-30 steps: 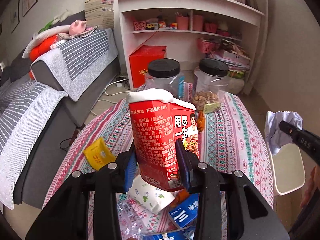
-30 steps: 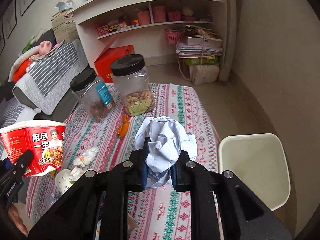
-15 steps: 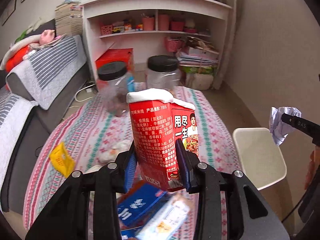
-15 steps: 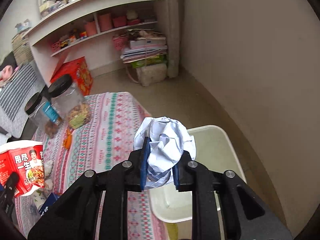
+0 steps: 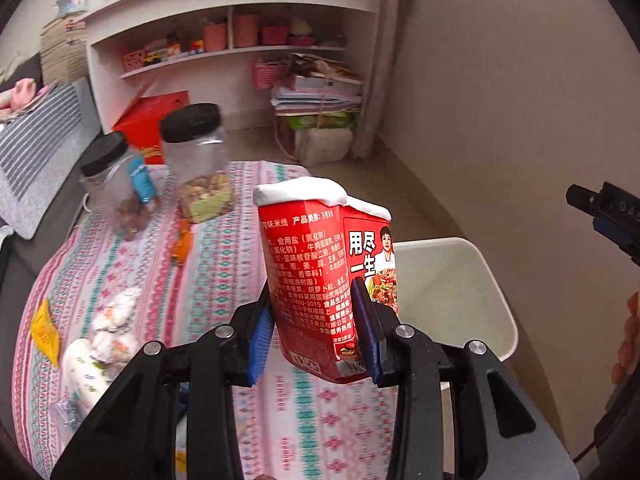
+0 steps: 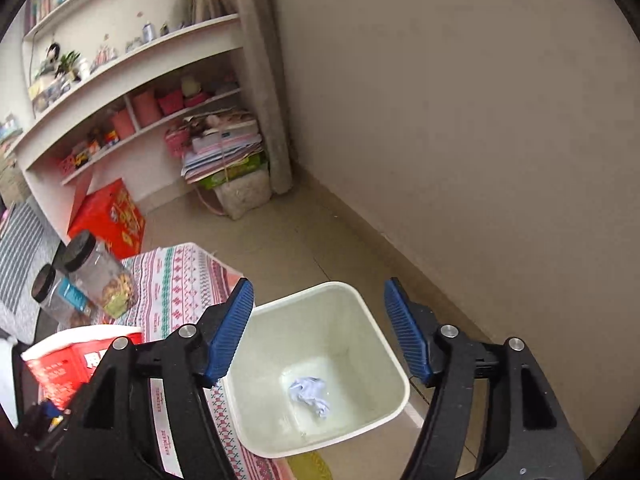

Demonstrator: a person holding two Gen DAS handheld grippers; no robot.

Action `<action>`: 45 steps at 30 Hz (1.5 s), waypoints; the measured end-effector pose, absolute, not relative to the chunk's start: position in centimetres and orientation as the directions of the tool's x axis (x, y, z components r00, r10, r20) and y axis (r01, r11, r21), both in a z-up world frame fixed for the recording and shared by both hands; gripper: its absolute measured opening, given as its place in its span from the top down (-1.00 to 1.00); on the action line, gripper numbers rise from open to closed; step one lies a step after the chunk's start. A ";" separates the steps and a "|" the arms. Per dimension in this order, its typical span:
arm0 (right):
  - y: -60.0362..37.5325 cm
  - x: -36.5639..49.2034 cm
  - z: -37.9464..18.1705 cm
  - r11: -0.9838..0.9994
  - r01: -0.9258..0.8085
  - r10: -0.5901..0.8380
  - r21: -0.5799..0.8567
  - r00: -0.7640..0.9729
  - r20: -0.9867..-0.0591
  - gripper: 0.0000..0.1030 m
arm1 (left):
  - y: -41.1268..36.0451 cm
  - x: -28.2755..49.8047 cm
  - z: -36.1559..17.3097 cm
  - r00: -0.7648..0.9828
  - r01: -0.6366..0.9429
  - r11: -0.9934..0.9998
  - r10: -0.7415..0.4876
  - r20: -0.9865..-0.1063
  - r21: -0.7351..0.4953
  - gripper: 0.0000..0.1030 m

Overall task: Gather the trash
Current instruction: 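Move the red noodle cup over the bin and release it from the left gripper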

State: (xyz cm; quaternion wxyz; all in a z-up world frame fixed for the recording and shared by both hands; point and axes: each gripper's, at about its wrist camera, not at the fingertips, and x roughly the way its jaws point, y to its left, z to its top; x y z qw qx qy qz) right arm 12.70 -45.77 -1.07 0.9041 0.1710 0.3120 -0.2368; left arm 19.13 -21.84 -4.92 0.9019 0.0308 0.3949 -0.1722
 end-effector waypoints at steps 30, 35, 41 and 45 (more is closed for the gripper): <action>-49.1 9.8 0.0 0.781 0.601 -0.387 0.173 0.682 -0.620 -0.86 | -29.4 19.2 -5.4 0.551 0.390 0.909 -0.356 -0.755 -0.144 -0.39; -46.8 10.9 -0.2 0.813 0.573 -0.394 0.104 0.673 -0.626 -0.86 | -26.9 18.9 -4.8 0.597 0.350 0.930 -0.316 -0.738 -0.115 -0.67; -42.9 11.9 -0.3 0.851 0.526 -0.418 0.002 0.679 -0.604 -0.86 | -23.6 18.6 -3.7 0.686 0.271 0.960 -0.245 -0.685 -0.072 -0.80; -40.3 12.3 -0.4 0.871 0.489 -0.426 -0.056 0.692 -0.582 -0.86 | -21.3 18.6 -3.0 0.729 0.216 0.974 -0.206 -0.652 -0.067 -0.85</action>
